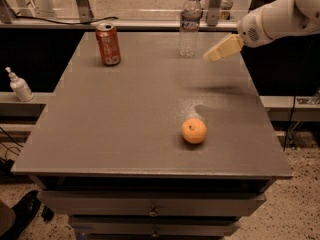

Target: Move water bottle near coke can

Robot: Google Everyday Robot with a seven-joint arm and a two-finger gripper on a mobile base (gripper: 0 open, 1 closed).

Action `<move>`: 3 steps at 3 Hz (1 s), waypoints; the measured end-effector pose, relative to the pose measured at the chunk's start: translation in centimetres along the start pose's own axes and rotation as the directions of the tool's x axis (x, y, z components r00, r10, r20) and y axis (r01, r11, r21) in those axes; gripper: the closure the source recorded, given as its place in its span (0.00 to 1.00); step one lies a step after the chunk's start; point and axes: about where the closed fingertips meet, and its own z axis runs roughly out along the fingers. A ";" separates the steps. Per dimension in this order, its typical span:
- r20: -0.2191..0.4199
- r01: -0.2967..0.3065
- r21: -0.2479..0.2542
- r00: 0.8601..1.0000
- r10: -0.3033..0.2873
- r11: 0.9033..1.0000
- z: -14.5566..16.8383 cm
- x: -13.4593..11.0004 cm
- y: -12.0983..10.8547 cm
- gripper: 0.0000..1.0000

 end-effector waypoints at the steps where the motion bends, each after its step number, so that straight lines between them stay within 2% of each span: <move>1: 0.073 -0.054 0.017 0.996 0.053 0.998 2.5 -0.9 -1.3 0.00; 2: 0.150 -0.096 0.011 0.984 0.093 0.995 5.0 -2.5 -2.2 0.00; 3: 0.234 -0.108 -0.009 0.966 0.107 0.994 7.7 -4.9 -2.5 0.00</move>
Offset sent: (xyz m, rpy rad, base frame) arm 0.0845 0.0368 -0.0024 0.2628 -0.0999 -0.0703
